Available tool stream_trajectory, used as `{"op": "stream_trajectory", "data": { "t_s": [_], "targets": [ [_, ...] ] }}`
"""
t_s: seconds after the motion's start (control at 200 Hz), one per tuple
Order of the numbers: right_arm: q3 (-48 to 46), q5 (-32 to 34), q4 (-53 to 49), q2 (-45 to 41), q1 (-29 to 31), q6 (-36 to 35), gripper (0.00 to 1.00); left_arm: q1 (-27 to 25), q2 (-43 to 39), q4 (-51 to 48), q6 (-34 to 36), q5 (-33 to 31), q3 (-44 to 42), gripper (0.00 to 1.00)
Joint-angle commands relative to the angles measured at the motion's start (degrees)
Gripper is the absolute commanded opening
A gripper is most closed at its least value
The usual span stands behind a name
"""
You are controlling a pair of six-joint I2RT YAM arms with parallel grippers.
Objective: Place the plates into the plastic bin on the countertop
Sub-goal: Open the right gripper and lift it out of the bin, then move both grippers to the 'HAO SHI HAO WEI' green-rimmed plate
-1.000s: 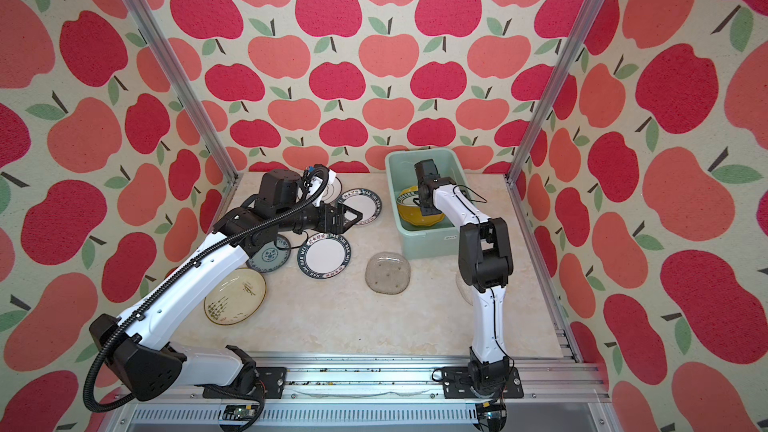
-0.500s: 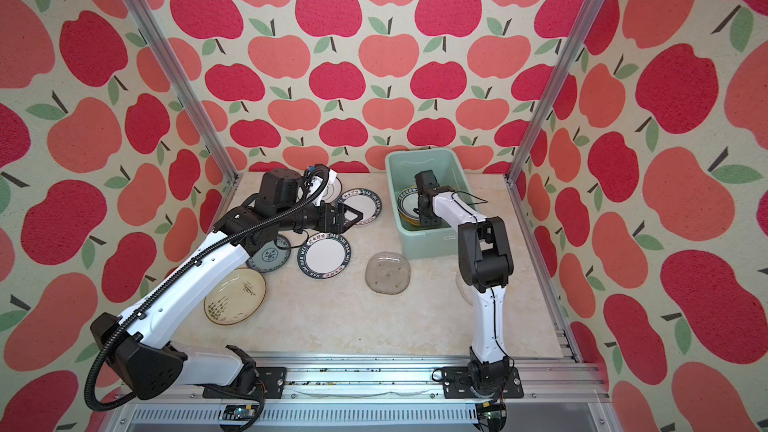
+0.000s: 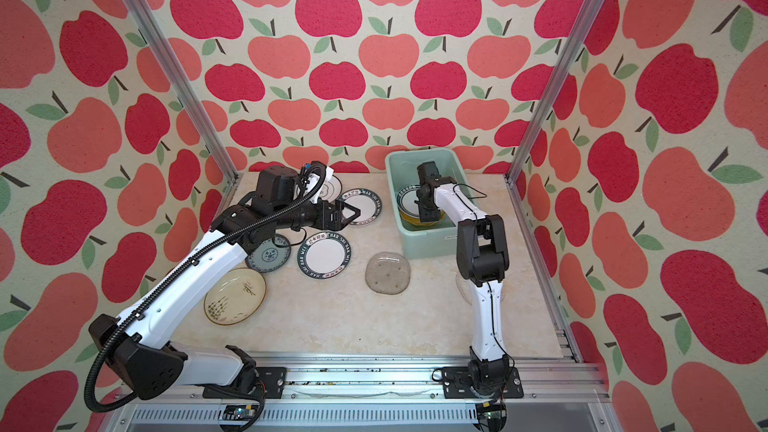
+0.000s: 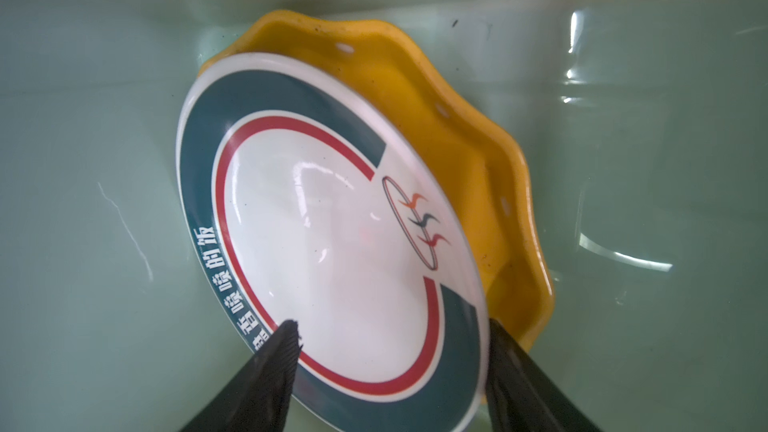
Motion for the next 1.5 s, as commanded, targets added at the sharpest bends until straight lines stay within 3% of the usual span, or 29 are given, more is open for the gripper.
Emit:
{"op": "stream_trajectory", "data": {
  "t_s": [0.0, 0.165, 0.375, 0.48, 0.705, 0.895, 1.041, 1.106, 1.241, 1.496],
  "targets": [
    [3.11, 0.37, -6.37, -0.67, -1.07, -1.87, 0.74, 0.86, -1.11, -1.86, 2.36, -1.67, 2.41, 0.99],
    [5.27, 1.29, -11.23, -2.34, -1.21, -3.68, 0.78, 1.79, -2.55, -2.96, 3.29, -2.63, 2.86, 0.99],
    [4.84, 3.18, -11.97, -7.28, -0.84, -7.24, 0.78, 5.36, -2.47, -12.58, 0.21, -3.49, 7.72, 0.99],
    [4.48, 2.74, -11.53, -10.39, -0.85, -10.19, 0.77, 6.57, -5.51, -13.02, -0.25, -4.69, 6.18, 0.99],
    [1.67, 2.15, -7.04, -20.93, 1.84, -26.21, 0.74, 12.74, -13.14, -17.00, -8.41, -8.12, 0.50, 0.99],
    [-5.99, -6.43, 3.15, -32.60, 4.49, -45.61, 0.72, 19.17, -15.92, -25.74, -17.27, -5.59, -3.84, 1.00],
    [-10.79, -22.72, 8.45, -37.51, 7.55, -55.82, 0.70, 20.80, -18.16, -27.82, -22.55, -2.50, -9.39, 0.99],
    [-9.94, -27.96, 6.07, -36.87, 11.53, -61.26, 0.70, 21.39, -18.06, -29.22, -24.55, -2.04, -11.96, 1.00],
    [-4.08, -30.11, -4.44, -30.46, 20.84, -69.76, 0.70, 23.82, -16.99, -27.92, -27.35, 0.37, -18.37, 1.00],
    [7.34, -20.11, -14.24, -13.33, 31.05, -79.20, 0.72, 26.28, -13.76, -16.51, -31.48, 1.84, -27.48, 0.99]
  ]
}}
